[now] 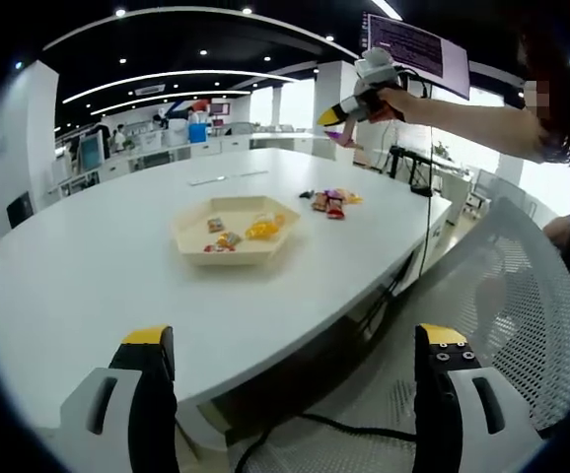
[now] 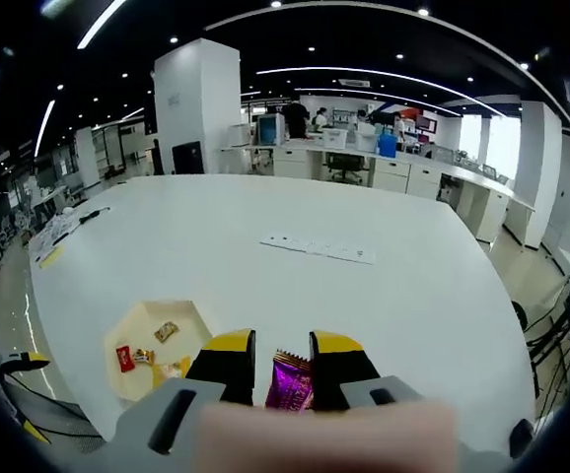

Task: Place the target food into the container with the food tongs after gripping and lifting it, then release it inside without dropping or visibly crushing the food.

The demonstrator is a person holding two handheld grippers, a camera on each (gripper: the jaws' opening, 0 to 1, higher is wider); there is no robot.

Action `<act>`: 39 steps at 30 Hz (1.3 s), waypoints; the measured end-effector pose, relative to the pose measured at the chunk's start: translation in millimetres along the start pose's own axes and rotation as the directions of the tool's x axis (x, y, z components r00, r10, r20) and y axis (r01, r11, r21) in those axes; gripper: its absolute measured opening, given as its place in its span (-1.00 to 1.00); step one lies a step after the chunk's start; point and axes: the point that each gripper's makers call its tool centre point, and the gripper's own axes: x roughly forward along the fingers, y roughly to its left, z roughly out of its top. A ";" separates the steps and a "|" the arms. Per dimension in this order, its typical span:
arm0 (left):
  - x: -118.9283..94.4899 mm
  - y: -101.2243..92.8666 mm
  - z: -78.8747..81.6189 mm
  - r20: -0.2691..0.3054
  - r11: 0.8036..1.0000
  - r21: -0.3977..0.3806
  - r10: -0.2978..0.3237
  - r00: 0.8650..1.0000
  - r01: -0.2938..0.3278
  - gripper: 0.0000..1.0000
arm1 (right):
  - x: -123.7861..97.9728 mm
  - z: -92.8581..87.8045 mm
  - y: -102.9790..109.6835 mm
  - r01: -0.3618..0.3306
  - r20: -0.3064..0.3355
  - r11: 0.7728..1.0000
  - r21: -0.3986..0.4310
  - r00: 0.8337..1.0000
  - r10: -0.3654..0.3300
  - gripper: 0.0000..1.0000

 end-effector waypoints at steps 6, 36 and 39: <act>-0.4 0.6 0.2 0.000 1.000 0.002 0.007 1.000 -0.007 0.96 | 17.1 6.0 30.4 -0.054 0.000 0.999 -0.006 0.999 0.054 -0.59; -0.7 1.3 3.7 0.017 1.000 0.004 0.005 1.000 -0.005 0.95 | 74.8 25.5 167.1 -0.327 -0.042 0.943 -0.056 0.945 0.325 -0.59; -0.6 0.6 3.5 0.015 1.000 0.006 0.001 1.000 -0.001 0.95 | 81.6 20.8 174.0 -0.344 -0.064 0.937 -0.060 0.938 0.340 -0.59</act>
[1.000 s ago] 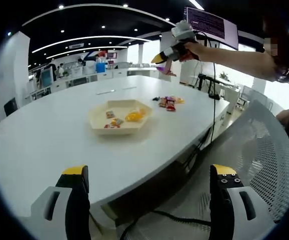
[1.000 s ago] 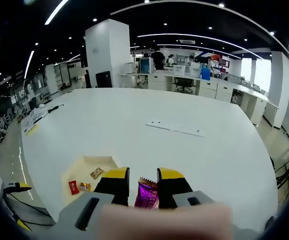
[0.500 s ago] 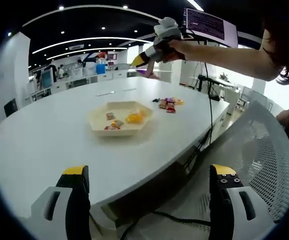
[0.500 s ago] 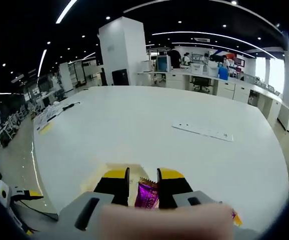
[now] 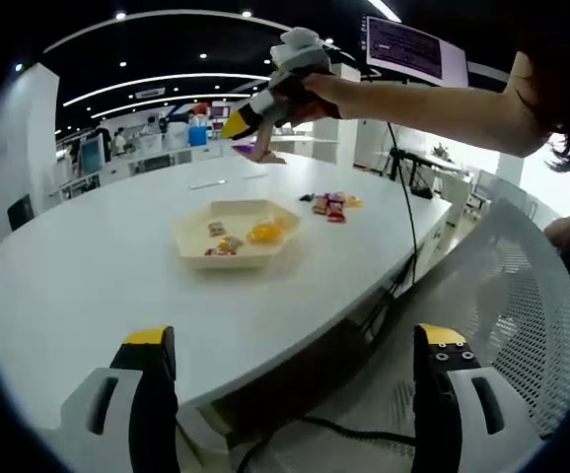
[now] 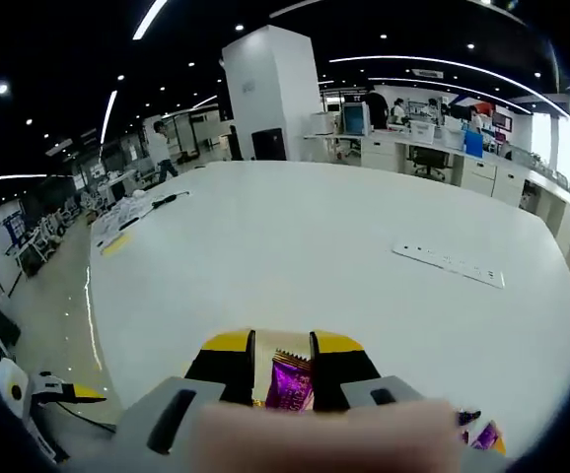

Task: Place the target food into the container with the food tongs after gripping and lifting it, then release it inside without dropping or visibly crushing the food.

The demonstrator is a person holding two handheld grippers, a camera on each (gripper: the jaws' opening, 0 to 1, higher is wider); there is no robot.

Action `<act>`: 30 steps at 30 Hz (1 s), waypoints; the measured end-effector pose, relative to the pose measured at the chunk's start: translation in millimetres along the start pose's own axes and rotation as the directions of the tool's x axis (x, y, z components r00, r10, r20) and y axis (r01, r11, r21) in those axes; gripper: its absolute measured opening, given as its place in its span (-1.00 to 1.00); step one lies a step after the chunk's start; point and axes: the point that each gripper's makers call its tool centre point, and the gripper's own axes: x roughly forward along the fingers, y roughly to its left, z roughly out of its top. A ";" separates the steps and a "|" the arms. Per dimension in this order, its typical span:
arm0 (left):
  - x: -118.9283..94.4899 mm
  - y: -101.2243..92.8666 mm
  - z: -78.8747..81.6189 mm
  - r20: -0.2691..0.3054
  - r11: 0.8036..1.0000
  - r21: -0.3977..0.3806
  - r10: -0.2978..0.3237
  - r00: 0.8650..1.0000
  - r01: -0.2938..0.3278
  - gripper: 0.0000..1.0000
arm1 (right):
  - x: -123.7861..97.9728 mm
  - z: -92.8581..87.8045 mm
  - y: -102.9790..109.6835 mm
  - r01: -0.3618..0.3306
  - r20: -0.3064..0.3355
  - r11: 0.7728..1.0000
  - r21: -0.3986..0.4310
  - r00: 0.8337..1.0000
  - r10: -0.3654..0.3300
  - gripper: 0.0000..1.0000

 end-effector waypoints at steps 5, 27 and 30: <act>0.0 -0.5 -0.3 -0.002 1.000 0.000 -0.003 1.000 0.003 0.95 | 7.6 -5.6 7.2 -0.013 -0.020 1.000 -0.012 1.000 0.012 -0.59; 0.9 -4.7 -3.4 -0.015 1.000 -0.005 -0.025 1.000 0.025 0.93 | -15.5 -1.3 -0.3 -0.043 0.024 0.999 0.007 0.999 0.043 -0.39; 0.7 -2.8 -1.5 -0.005 1.000 -0.001 -0.014 1.000 0.014 0.99 | -22.9 -4.2 -6.2 -0.032 0.022 0.999 0.010 0.999 0.032 -0.38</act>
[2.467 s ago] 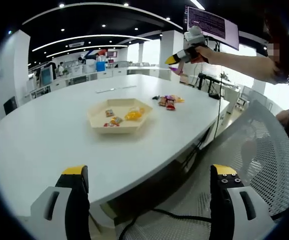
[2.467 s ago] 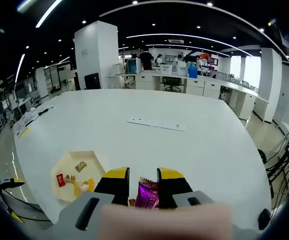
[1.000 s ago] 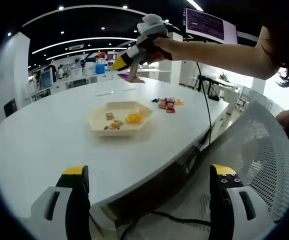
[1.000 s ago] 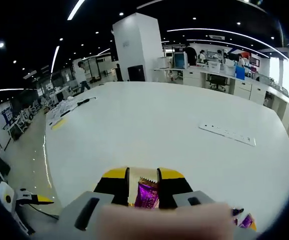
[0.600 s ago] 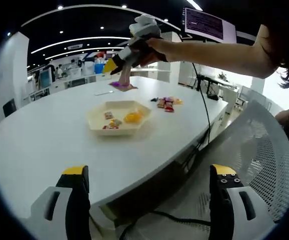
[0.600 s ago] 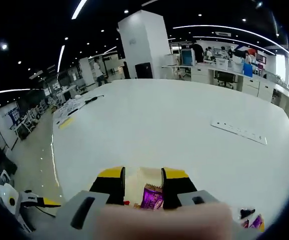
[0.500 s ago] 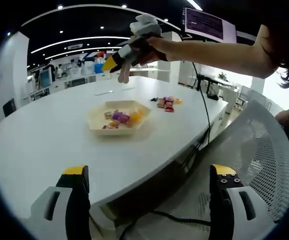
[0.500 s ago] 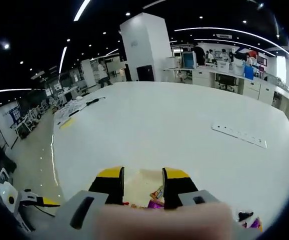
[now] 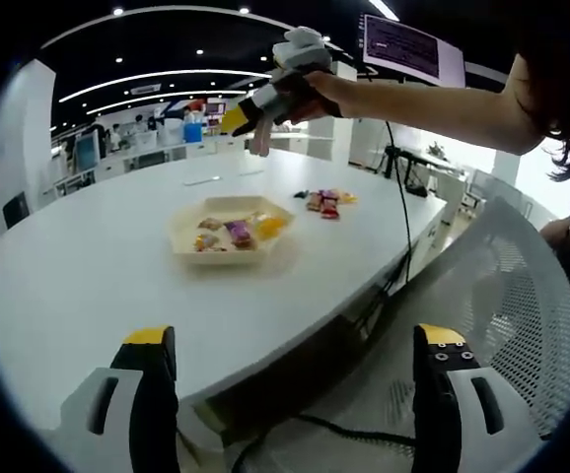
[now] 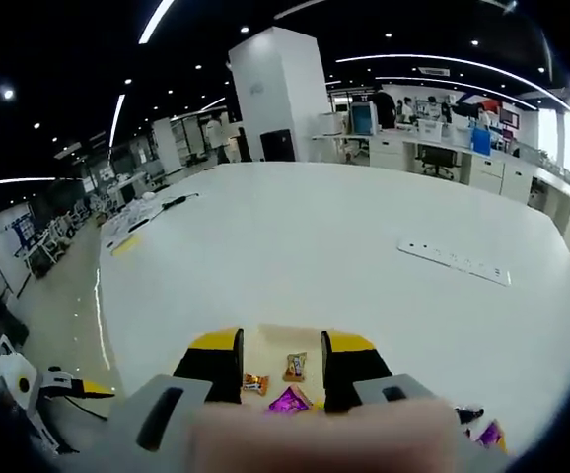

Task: Place the target food into the container with the food tongs after gripping and lifting it, then release it inside without dropping or visibly crushing the food.

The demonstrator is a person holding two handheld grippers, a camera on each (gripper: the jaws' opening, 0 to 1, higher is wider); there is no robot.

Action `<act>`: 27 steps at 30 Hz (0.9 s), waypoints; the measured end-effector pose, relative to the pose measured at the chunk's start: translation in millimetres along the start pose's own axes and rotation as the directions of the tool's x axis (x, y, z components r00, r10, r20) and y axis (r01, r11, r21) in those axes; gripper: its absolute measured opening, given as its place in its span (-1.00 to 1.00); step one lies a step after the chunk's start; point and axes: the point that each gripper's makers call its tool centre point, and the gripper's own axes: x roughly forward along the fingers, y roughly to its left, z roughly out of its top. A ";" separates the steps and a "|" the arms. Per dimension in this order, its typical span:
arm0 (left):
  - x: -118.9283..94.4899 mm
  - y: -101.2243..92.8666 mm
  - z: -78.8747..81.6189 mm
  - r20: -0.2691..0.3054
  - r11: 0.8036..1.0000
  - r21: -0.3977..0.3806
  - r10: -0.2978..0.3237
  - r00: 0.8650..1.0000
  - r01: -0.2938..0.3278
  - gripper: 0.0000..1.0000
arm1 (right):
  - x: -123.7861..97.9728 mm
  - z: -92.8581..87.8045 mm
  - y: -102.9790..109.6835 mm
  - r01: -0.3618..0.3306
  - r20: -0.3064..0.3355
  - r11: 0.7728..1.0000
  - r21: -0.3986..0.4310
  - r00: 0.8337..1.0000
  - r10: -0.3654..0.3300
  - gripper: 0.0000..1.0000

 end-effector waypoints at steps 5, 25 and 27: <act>0.6 -2.4 0.0 0.002 1.000 -0.002 -0.015 1.000 0.015 0.99 | -18.4 -10.0 -18.4 0.034 -0.007 0.999 0.020 0.999 -0.034 -0.38; 0.3 -3.0 1.2 0.011 1.000 0.004 -0.019 1.000 0.019 0.98 | -59.4 -56.3 -67.6 0.156 -0.049 0.985 0.077 0.987 -0.153 -0.38; 0.2 -2.7 1.1 0.011 1.000 0.003 -0.016 1.000 0.016 0.98 | -62.5 -61.4 -72.6 0.167 -0.056 0.983 0.077 0.985 -0.163 -0.38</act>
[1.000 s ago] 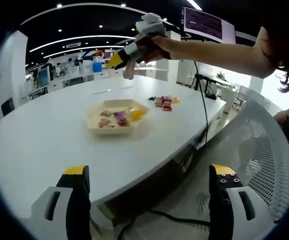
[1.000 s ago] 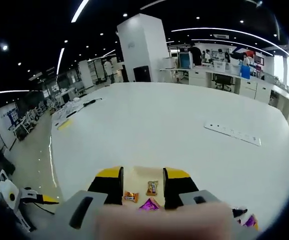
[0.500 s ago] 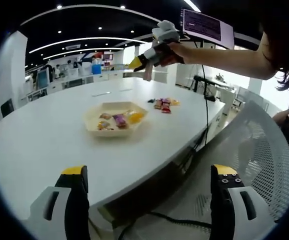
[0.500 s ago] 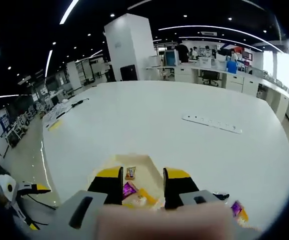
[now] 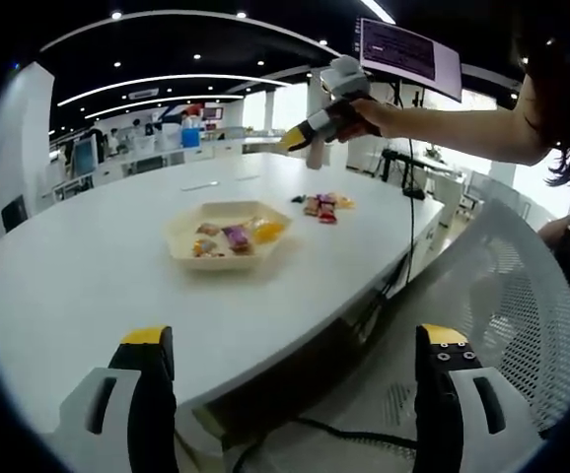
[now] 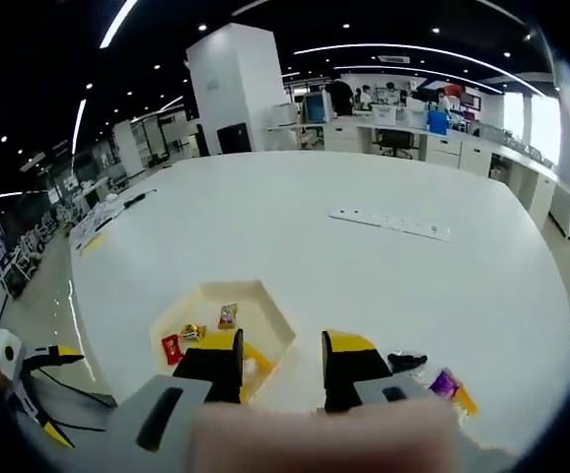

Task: Place the target food into the container with the food tongs after gripping and lifting it, then release it inside without dropping or visibly crushing the food.

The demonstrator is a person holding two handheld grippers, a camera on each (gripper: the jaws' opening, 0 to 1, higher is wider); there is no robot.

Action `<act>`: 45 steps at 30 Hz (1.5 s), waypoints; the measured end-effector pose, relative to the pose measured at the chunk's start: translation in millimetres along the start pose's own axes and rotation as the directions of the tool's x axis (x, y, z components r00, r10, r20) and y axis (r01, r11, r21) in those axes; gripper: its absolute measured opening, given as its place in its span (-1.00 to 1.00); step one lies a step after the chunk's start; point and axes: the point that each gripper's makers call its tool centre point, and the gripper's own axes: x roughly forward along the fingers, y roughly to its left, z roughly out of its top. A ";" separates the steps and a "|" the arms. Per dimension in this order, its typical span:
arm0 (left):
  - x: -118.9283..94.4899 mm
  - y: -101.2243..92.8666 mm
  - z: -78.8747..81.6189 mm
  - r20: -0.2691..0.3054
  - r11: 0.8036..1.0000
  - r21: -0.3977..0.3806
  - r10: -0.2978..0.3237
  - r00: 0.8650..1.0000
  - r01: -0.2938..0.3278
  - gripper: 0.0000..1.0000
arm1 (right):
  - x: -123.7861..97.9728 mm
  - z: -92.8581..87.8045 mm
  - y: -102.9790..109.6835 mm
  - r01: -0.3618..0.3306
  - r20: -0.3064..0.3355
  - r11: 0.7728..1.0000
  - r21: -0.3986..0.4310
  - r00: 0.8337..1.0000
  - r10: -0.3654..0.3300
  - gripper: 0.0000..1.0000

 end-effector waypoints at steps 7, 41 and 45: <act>-0.2 0.0 -0.4 -0.003 1.000 -0.002 0.000 1.000 0.000 0.97 | -5.4 -14.3 -21.1 0.036 -0.006 0.999 0.037 0.999 -0.036 -0.38; 0.3 1.2 -5.5 -0.033 1.000 -0.013 0.005 0.999 -0.005 0.97 | 29.6 -90.1 -44.8 0.056 -0.095 0.985 0.165 0.995 -0.041 -0.38; 0.5 1.0 -5.7 -0.035 1.000 -0.010 0.005 0.999 -0.005 0.96 | 27.9 -97.2 -48.5 0.063 -0.106 0.983 0.172 0.993 -0.045 -0.38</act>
